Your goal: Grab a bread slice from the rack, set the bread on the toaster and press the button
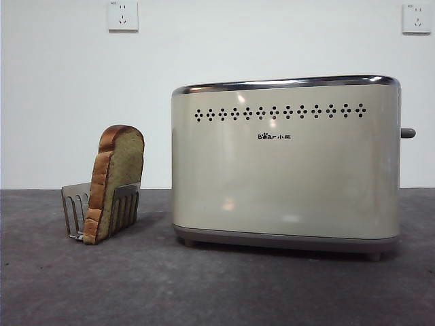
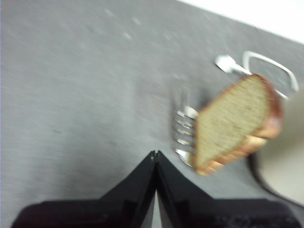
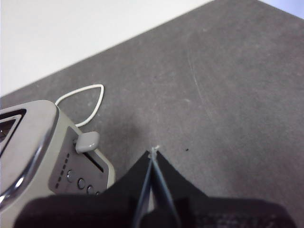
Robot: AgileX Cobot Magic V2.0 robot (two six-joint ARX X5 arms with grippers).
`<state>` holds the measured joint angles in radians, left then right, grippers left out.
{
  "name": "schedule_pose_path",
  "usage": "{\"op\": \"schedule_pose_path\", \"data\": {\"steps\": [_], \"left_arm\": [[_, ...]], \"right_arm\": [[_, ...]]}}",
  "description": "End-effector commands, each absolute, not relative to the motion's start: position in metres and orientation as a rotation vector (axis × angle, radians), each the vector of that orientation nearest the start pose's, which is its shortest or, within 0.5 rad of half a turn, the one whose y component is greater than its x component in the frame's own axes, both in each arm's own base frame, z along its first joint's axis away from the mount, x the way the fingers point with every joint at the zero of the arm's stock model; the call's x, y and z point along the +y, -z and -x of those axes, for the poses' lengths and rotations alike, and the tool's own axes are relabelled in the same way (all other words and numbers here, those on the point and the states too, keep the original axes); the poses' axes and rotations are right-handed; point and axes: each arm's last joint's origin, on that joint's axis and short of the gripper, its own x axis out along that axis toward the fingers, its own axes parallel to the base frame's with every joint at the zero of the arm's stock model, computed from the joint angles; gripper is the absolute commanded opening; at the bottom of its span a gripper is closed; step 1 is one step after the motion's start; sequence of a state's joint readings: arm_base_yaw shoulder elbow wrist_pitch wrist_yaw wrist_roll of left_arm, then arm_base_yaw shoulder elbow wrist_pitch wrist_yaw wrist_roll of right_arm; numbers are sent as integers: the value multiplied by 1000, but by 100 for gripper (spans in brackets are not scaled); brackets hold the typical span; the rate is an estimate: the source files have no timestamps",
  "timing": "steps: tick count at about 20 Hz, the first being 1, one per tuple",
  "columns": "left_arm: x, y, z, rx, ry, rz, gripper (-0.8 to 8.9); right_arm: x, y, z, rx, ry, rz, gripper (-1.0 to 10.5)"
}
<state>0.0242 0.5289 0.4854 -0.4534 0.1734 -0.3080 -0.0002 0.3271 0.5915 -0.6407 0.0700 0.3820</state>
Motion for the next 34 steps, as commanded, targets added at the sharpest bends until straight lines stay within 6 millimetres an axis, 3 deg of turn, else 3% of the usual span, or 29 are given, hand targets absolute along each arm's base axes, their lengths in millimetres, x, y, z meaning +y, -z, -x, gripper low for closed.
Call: {"op": "schedule_pose_path", "data": {"steps": [1,11,17,23,32,34], "left_arm": [[-3,-247,-131,582,111,378,-6],[-4,-273,-159,921,123,409,-6],[-14,-319,-201,988,216,334,-6],[-39,-347,-257,1104,309,249,-6],[-87,-351,-324,1205,368,69,3],[-97,-347,-331,1218,375,27,83]], "right_arm": [[-2,-289,-83,404,147,-365,-2],[-1,-325,-99,573,151,-325,-2],[3,-339,-117,693,-47,-237,-2],[10,-343,-131,725,-282,-238,-2],[11,-343,-133,716,-336,-239,-2],[11,-343,-134,719,-336,-240,-2]]}}
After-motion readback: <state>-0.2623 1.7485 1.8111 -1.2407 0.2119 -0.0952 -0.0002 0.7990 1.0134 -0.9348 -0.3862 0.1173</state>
